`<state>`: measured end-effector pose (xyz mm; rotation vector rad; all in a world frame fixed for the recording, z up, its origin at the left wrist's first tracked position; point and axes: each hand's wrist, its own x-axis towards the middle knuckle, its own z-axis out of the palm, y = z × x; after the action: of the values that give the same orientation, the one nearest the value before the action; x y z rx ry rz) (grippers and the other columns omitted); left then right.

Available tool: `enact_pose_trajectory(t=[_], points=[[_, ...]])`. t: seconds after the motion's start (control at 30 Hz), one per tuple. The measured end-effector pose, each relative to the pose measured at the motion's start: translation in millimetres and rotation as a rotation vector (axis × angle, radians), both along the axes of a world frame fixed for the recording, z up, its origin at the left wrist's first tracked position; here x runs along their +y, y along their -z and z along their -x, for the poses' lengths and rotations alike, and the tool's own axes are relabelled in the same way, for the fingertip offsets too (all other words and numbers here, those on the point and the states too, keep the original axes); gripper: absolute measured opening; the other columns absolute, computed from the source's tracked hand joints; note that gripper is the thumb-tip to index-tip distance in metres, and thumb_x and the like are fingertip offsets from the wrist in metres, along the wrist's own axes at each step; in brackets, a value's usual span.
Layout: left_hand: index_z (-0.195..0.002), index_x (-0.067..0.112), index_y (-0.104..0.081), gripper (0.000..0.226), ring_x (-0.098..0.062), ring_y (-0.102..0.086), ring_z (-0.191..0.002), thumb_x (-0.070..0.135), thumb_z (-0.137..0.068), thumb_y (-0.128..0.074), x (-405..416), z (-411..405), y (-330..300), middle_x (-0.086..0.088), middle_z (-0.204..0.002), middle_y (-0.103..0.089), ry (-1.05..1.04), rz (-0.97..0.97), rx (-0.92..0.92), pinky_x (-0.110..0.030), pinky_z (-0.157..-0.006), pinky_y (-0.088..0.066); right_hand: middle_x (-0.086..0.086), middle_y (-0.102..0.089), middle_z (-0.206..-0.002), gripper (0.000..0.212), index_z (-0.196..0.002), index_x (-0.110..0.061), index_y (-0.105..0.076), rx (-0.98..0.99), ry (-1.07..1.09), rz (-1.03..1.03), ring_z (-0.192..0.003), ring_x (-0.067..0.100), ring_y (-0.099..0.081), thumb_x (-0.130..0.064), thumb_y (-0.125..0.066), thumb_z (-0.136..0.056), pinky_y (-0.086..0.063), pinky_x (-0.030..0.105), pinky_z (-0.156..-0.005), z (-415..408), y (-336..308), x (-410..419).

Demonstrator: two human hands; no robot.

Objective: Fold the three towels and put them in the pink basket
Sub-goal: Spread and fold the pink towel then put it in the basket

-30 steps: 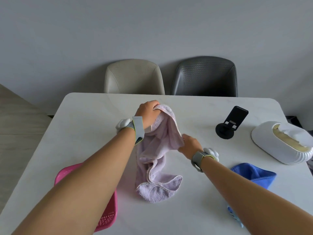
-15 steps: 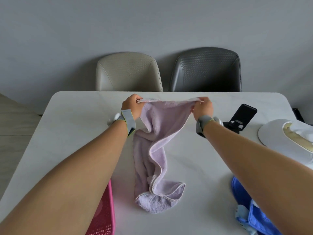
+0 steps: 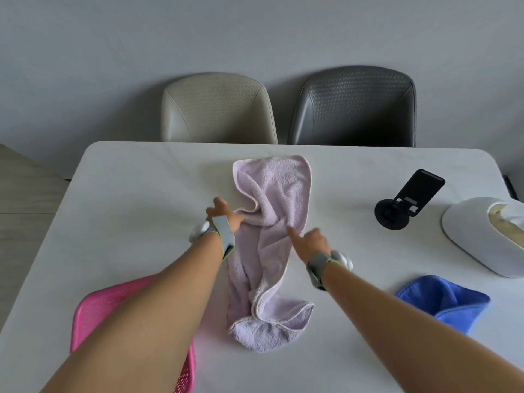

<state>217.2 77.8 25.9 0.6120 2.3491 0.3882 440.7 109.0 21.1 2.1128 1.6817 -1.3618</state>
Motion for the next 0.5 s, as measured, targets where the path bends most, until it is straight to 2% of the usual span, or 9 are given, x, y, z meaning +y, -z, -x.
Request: enact_pose_trajectory(t=[0.1, 0.17, 0.27, 0.33, 0.43, 0.5], points=[[-0.134, 0.003, -0.036, 0.062, -0.038, -0.054, -0.124, 0.033, -0.089, -0.067, -34, -28, 16, -0.021, -0.137, -0.047, -0.036, 0.158, 0.006, -0.037, -0.099, -0.044, 0.014, -0.072, -0.106, 0.086, -0.106, -0.008, -0.067, 0.029, -0.135, 0.128, -0.100, 0.031, -0.068, -0.086, -0.043, -0.080, -0.048, 0.033, -0.081, -6, 6, -49], [-0.131, 0.002, -0.037, 0.058, -0.040, -0.054, -0.123, 0.034, -0.090, -0.064, -58, -44, 26, -0.023, -0.136, -0.049, -0.094, 0.196, -0.028, -0.038, -0.097, -0.043, 0.009, -0.072, -0.099, 0.080, -0.098, -0.012, -0.067, 0.082, -0.185, 0.145, -0.094, 0.028, -0.067, -0.086, -0.043, -0.080, -0.050, 0.035, -0.083, -7, 7, -74], [-0.124, 0.004, -0.039, 0.056, -0.043, -0.056, -0.117, 0.041, -0.089, -0.062, -91, -61, 34, -0.025, -0.131, -0.052, -0.197, 0.196, -0.052, -0.042, -0.096, -0.045, 0.006, -0.072, -0.110, 0.085, -0.111, -0.016, -0.064, 0.151, -0.188, 0.153, -0.104, 0.028, -0.066, -0.089, -0.050, -0.071, -0.049, 0.035, -0.086, -6, 8, -100], [-0.128, 0.002, -0.037, 0.062, -0.042, -0.054, -0.123, 0.047, -0.091, -0.059, -109, -72, 31, -0.026, -0.135, -0.051, -0.225, 0.198, -0.085, -0.040, -0.098, -0.043, 0.004, -0.072, -0.112, 0.085, -0.116, -0.018, -0.060, 0.178, -0.174, 0.151, -0.105, 0.026, -0.066, -0.087, -0.057, -0.066, -0.050, 0.034, -0.086, -6, 4, -112], [-0.133, -0.002, -0.038, 0.071, -0.038, -0.055, -0.124, 0.052, -0.091, -0.056, -130, -88, 23, -0.025, -0.137, -0.054, -0.247, 0.205, -0.176, -0.037, -0.098, -0.042, 0.004, -0.071, -0.117, 0.080, -0.124, -0.018, -0.055, 0.200, -0.205, 0.147, -0.107, 0.026, -0.066, -0.078, -0.065, -0.071, -0.049, 0.033, -0.086, -10, -2, -124], [-0.133, -0.004, -0.049, 0.072, -0.036, -0.061, -0.119, 0.051, -0.089, -0.058, -139, -93, 25, -0.023, -0.132, -0.061, -0.238, 0.175, -0.277, -0.036, -0.098, -0.047, 0.007, -0.069, -0.123, 0.082, -0.131, -0.017, -0.054, 0.224, -0.214, 0.140, -0.112, 0.028, -0.064, -0.078, -0.061, -0.076, -0.048, 0.033, -0.089, -15, -6, -129]])
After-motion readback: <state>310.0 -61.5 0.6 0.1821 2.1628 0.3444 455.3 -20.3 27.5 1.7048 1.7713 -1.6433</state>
